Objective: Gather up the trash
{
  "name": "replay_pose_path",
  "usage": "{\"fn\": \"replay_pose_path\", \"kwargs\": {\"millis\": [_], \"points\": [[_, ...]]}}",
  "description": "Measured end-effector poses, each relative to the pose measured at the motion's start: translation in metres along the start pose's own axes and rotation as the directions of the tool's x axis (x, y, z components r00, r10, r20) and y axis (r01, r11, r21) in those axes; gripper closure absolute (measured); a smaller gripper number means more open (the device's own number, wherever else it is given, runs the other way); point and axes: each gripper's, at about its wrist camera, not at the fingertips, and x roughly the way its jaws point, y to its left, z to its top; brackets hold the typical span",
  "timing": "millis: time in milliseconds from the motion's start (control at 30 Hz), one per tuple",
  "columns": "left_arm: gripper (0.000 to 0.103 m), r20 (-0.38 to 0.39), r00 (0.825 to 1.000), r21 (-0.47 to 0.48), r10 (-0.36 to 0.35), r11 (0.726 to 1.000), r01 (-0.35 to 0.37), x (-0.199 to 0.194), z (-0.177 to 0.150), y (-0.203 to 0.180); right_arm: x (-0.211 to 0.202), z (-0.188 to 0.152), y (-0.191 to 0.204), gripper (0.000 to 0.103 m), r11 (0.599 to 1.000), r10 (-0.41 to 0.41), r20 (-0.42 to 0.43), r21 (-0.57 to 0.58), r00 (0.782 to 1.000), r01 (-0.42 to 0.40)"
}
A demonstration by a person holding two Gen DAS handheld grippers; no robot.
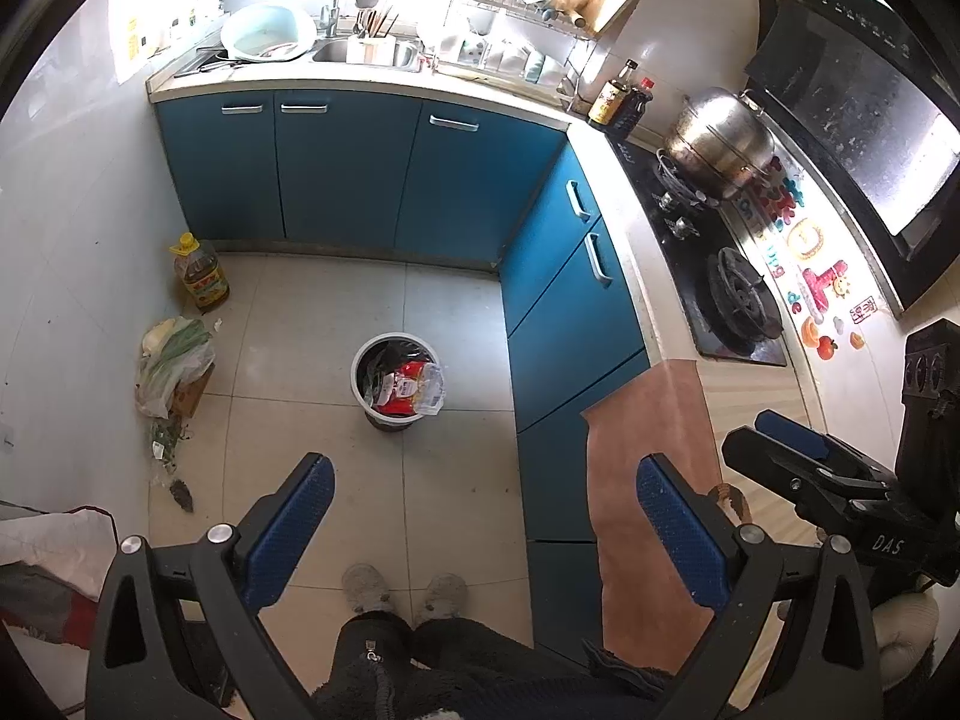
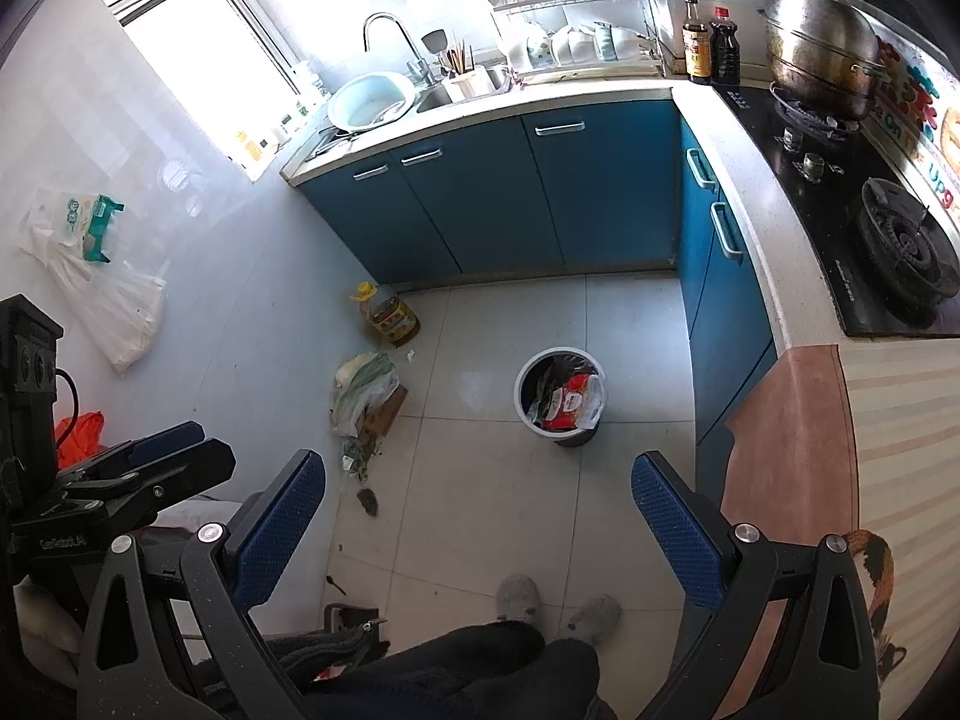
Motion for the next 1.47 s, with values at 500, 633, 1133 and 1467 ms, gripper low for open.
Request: {"fn": "replay_pose_path", "kwargs": {"millis": [500,633,1133,1467], "points": [[0.000,0.001,1.000,0.002,-0.009,1.000,0.009,-0.001,0.000,-0.001,0.002,0.000,0.000,0.000,1.000,0.007,-0.005,0.000,1.000,-0.007],[0.000,-0.004,1.000,0.007,-0.018,1.000,0.018,-0.001,0.010,0.003,0.001,0.000,0.000,0.000,1.000,0.009,-0.005,0.001,1.000,-0.009],[0.000,-0.008,1.000,0.013,-0.028,1.000,0.029,0.000,0.016,0.008,0.003,-0.001,-0.003,0.000,1.000,0.019,-0.010,0.004,1.000,-0.019],[0.000,-0.008,1.000,0.020,-0.011,1.000,0.011,-0.001,0.019,0.008,0.005,0.000,-0.001,0.000,1.000,0.023,-0.013,0.001,1.000,-0.023]]}}
